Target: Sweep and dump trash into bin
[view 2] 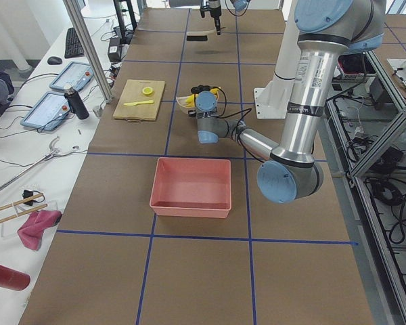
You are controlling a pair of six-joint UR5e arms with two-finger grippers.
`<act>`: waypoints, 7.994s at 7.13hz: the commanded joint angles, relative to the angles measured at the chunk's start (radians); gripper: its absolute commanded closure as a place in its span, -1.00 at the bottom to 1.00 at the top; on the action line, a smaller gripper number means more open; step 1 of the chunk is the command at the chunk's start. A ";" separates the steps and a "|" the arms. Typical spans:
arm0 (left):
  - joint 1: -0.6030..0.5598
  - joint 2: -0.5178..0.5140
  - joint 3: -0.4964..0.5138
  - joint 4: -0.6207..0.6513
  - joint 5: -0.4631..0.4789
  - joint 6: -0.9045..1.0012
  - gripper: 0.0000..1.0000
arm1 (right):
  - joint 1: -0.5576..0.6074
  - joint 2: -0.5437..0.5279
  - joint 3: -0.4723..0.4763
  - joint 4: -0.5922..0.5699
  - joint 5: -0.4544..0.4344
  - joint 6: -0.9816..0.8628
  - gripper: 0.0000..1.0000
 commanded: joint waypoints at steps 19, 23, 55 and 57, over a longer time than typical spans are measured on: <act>-0.758 0.760 -0.414 0.670 -0.249 0.528 1.00 | 0.000 0.015 -0.237 0.213 0.038 -0.001 -1.00; -0.764 0.702 -0.462 0.928 -0.231 0.689 1.00 | 0.239 0.081 -0.231 0.361 0.038 -0.019 -1.00; -0.061 0.056 -0.026 0.063 -0.051 0.266 -0.96 | 0.566 0.181 -0.269 -0.038 0.030 -0.529 -1.00; -0.227 0.161 -0.080 0.204 -0.126 0.266 -0.96 | 0.566 0.181 -0.269 -0.040 0.025 -0.529 -1.00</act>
